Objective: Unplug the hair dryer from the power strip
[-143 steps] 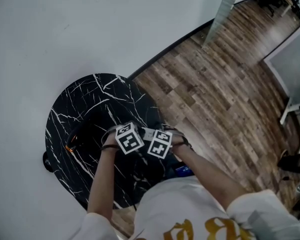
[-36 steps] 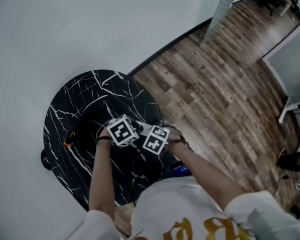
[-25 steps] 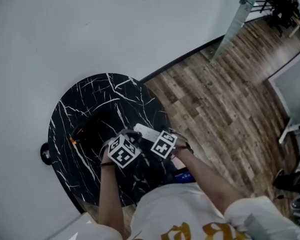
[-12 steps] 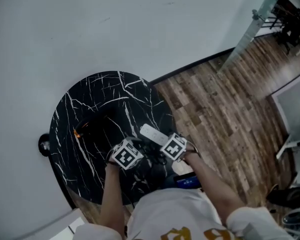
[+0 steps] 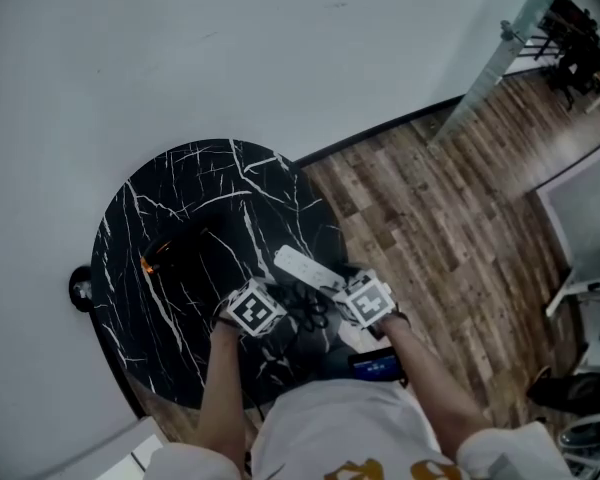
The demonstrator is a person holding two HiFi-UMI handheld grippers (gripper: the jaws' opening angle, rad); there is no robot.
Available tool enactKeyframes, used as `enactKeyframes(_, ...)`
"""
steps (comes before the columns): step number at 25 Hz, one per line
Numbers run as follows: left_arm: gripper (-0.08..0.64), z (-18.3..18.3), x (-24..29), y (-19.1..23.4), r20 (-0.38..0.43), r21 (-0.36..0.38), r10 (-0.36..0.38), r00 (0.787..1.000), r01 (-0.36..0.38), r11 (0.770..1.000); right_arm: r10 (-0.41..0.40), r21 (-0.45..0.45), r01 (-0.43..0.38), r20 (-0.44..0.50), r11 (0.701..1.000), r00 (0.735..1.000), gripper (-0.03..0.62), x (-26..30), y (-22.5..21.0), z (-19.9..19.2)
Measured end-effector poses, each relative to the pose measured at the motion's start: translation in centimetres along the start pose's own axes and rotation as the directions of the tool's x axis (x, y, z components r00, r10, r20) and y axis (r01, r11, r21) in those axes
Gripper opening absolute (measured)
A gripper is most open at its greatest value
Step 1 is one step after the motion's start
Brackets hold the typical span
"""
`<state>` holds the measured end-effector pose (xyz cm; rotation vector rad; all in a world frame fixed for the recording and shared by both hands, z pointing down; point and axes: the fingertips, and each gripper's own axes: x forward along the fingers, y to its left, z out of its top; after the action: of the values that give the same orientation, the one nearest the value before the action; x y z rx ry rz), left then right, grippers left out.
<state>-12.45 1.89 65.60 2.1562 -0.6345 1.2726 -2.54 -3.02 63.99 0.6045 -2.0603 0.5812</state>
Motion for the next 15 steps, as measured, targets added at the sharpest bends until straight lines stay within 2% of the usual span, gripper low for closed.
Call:
enactKeyframes(2,0.150,0.0,0.2,0.1,0.015,-0.013,0.005,1.000,-0.004,1.000,-0.020,0.028,0.020,0.023,0.999,1.000,0.270,-0.7,-0.8,0.1)
enactKeyframes(5,0.161,0.0,0.2,0.2,0.027,-0.016,0.009,1.000,-0.009,1.000,-0.001,0.074,-0.005,0.070,0.997,0.998,0.268,-1.8,-0.5,0.8)
enactKeyframes(8,0.187,-0.4,0.0,-0.1,0.009,-0.012,-0.022,1.000,0.022,1.000,0.000,0.075,-0.007,0.094,0.997,0.996,0.269,-2.6,-0.1,1.1)
enactKeyframes(10,0.258,-1.1,-0.4,-0.7,-0.019,-0.023,-0.071,0.997,0.070,0.997,0.018,0.070,-0.024,0.084,0.997,0.996,0.268,-2.7,0.3,0.4)
enactKeyframes(11,0.265,-1.5,-0.6,-0.7,-0.037,-0.023,-0.083,0.996,0.082,0.996,0.023,0.068,-0.028,0.083,0.997,0.996,0.268,-2.9,0.5,0.2)
enactKeyframes(13,0.273,-2.3,-1.3,-0.3,-0.062,-0.017,-0.078,0.995,0.077,0.997,0.018,0.070,-0.024,0.090,0.997,0.996,0.268,-3.4,0.6,-0.2)
enactKeyframes(15,0.273,-2.6,-2.4,0.2,-0.052,-0.021,-0.069,0.996,0.068,0.997,0.014,0.083,-0.022,0.101,0.996,0.995,0.268,-3.6,0.6,-0.8)
